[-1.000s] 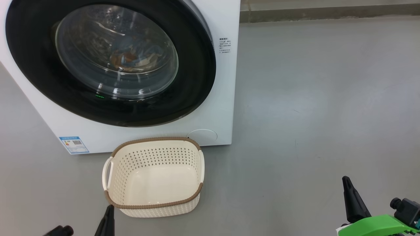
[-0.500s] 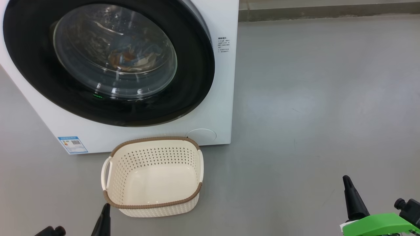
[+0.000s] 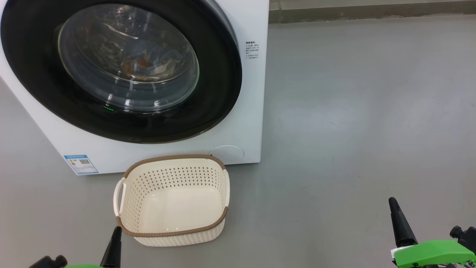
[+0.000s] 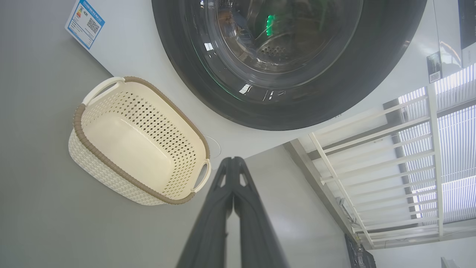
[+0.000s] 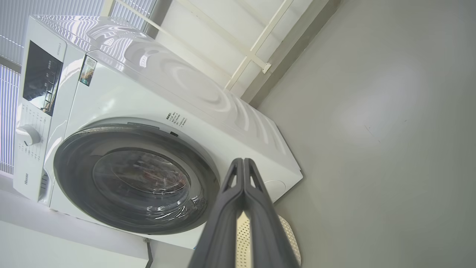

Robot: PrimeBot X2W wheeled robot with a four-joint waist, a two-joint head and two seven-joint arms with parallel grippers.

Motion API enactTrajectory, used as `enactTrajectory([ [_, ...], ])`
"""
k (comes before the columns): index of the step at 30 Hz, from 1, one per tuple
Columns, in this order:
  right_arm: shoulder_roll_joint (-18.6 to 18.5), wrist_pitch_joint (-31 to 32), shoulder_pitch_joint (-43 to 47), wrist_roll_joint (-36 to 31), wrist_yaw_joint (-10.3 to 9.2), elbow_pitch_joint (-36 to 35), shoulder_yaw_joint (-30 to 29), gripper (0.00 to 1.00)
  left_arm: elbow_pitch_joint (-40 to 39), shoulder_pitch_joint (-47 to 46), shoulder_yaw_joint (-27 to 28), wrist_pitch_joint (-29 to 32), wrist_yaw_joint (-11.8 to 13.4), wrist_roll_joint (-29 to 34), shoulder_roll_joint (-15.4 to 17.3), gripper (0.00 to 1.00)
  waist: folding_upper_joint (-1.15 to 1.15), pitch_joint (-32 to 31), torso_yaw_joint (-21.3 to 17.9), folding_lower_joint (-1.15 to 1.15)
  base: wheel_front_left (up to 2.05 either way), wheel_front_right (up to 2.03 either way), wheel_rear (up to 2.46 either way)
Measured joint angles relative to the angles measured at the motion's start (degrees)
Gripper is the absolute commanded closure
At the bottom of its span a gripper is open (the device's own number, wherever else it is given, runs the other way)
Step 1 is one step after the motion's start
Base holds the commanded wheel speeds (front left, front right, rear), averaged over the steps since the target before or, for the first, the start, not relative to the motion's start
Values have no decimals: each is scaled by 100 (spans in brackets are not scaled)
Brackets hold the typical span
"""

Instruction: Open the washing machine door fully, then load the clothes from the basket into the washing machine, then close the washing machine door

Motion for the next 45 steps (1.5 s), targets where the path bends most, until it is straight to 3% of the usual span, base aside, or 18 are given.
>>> enactTrajectory([
  [45, -12, 727, -197, 3065, -44, 133, -14, 100, -41, -272, 474, 722, 0, -2565, -43, 100, 0, 62, -78, 0, 0, 0, 0],
])
